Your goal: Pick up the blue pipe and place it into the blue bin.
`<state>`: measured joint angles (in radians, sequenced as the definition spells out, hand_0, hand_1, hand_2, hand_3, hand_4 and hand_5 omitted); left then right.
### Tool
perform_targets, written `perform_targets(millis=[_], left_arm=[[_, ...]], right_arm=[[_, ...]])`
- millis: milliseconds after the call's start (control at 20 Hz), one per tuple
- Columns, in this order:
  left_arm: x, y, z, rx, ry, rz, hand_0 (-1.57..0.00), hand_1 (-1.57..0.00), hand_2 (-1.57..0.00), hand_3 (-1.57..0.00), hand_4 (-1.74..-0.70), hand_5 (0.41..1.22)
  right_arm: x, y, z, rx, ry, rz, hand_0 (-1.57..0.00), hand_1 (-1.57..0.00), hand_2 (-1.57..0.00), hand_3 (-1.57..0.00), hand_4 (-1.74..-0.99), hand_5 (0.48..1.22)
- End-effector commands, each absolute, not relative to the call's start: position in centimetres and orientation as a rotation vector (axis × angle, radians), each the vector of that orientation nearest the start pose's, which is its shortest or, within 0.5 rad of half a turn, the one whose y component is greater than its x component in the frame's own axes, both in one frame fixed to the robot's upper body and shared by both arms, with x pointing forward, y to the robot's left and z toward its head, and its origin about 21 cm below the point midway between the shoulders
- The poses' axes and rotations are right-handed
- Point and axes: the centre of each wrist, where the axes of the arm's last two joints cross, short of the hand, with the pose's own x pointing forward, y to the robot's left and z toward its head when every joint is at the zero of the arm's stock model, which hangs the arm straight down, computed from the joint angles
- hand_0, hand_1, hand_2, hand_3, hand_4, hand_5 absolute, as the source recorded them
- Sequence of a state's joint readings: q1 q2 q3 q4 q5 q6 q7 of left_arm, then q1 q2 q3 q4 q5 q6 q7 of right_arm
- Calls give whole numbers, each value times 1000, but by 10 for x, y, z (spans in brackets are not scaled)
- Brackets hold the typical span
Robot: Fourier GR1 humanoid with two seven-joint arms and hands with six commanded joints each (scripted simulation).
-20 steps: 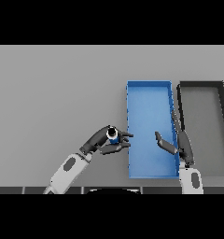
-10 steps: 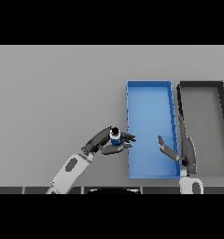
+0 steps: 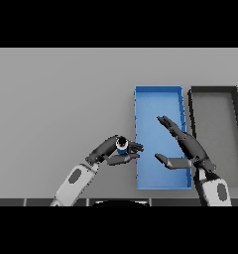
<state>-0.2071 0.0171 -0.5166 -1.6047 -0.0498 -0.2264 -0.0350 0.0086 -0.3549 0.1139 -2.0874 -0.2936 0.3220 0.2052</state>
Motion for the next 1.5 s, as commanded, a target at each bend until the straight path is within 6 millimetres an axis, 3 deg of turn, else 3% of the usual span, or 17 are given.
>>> perform_targets(millis=[0,300,450,850,1000,1100,1250,1400,1450], left_arm=[[248,85,50,-575,-1718,-767,-1571,-1571,-1571,-1571,-1467,1221],[259,84,51,-552,-1723,-768,-1571,-1571,-1571,-1571,-1467,1221],[256,89,48,-584,-1744,-772,-1571,-1571,-1571,-1571,-1466,1221],[261,90,52,-582,-1699,-776,-1571,-1571,-1571,-1571,-1469,1221],[263,92,49,-561,-1692,-783,-1571,-1571,-1571,-1571,-1465,1221],[262,91,49,-578,-1695,-776,-1571,-1571,-1571,-1571,-1517,1221],[260,86,52,-541,-1660,-805,-1571,-1571,-1571,-1571,-1622,1221],[260,91,50,-583,-1676,-757,-1571,-1571,-1571,-1523,-1677,1221],[256,89,48,-623,-1678,-741,-1571,-1571,-1571,-1532,-1690,1221]], right_arm=[[216,-243,143,325,-1736,635,1,-7,-99,0,-1261,560],[233,-203,175,410,-1745,892,1,-1,-42,1,-1302,559],[236,-183,178,494,-1705,962,1,0,-45,1,-1282,555],[255,-140,196,508,-1666,1120,-23,-32,-83,1,-1186,521],[270,-128,196,499,-1632,1159,-69,-108,-166,-44,-1204,497],[273,-120,194,531,-1631,1187,-323,-362,-377,-242,-1278,485],[273,-113,192,558,-1638,1196,-876,-877,-910,-762,-1467,518],[273,-108,190,599,-1620,1170,-1215,-1215,-1233,-1021,-1581,650],[271,-106,189,623,-1616,1152,-1286,-1287,-1300,-1102,-1606,765]])
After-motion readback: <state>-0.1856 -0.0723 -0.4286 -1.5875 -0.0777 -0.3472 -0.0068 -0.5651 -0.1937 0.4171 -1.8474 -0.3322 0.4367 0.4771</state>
